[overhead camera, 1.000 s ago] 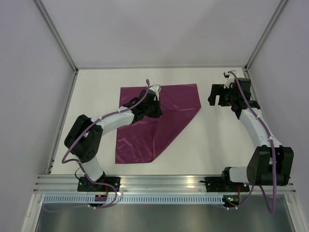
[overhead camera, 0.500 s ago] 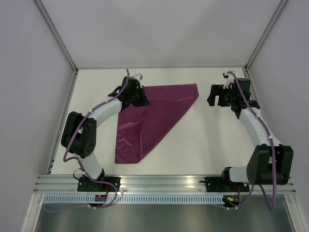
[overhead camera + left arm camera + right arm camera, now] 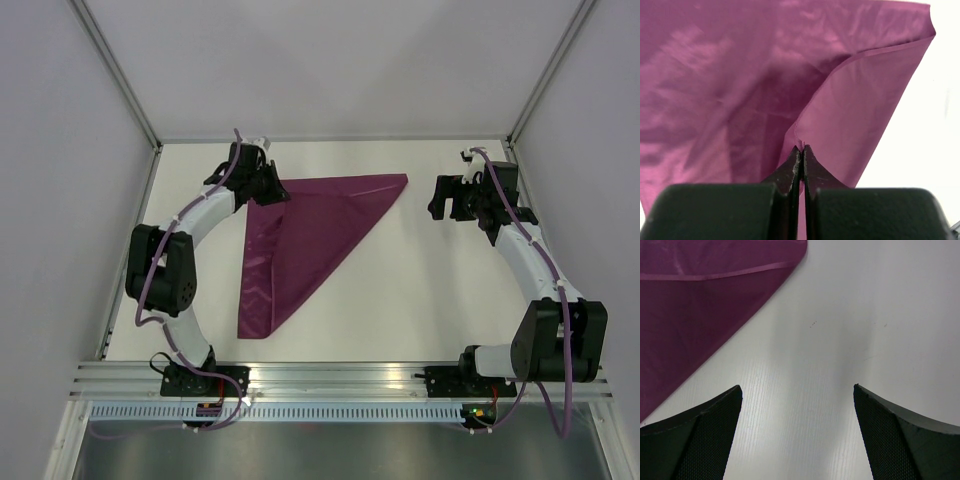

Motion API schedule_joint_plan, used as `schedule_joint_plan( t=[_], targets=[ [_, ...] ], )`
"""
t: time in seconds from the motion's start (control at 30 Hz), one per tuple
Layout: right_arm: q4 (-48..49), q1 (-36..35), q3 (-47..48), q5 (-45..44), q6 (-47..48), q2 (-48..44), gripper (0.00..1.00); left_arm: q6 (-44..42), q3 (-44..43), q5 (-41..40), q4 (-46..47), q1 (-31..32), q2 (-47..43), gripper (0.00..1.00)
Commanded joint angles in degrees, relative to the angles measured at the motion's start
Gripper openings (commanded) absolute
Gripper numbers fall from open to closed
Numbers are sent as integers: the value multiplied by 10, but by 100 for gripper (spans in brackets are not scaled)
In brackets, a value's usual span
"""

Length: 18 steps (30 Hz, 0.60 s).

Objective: Fold the napkin, place the utensils inside, and roll it up
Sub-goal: Fold the napkin

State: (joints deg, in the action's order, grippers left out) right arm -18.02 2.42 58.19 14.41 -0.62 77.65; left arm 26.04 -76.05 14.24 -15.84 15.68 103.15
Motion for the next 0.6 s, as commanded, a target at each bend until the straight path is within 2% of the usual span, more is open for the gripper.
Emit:
schedule_joint_plan(
  t=[0.0, 0.57],
  targets=[
    [-2, 1, 10, 5, 1, 1, 97, 9, -50, 27, -27, -14, 18, 2],
    [-2, 2, 9, 9, 2, 6, 97, 1, -97, 47, -44, -67, 71, 2]
  ],
)
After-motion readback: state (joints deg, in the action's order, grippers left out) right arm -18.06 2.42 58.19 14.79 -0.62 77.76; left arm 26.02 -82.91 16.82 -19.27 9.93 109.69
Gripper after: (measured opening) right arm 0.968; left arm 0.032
